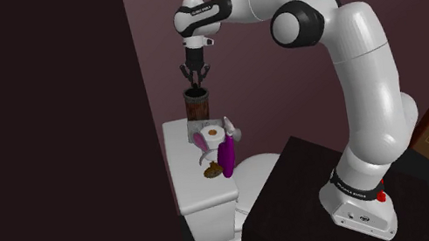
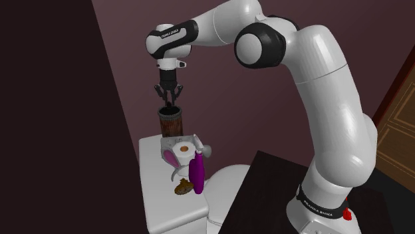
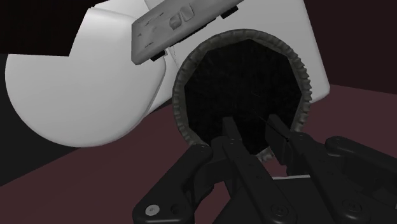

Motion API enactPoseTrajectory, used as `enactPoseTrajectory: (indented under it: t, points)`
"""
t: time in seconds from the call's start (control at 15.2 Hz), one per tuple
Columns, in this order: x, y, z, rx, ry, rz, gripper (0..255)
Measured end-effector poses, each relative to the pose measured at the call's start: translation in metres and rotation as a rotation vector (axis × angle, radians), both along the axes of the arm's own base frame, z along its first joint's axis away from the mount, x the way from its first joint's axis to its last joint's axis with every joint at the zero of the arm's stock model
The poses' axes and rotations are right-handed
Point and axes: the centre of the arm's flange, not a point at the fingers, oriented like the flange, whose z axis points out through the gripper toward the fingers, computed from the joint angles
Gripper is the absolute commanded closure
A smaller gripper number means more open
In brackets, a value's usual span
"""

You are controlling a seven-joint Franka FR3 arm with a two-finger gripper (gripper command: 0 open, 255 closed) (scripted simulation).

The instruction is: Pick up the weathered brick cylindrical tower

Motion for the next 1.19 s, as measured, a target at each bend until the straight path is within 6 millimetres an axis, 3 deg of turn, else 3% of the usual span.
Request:
enactPoseTrajectory:
  t: [0.46,1.19]
  points:
    - [0.0,0.0,0.002,0.0,0.001,0.0,255]
    - [0.001,0.0,0.056,0.0,0.001,0.0,255]
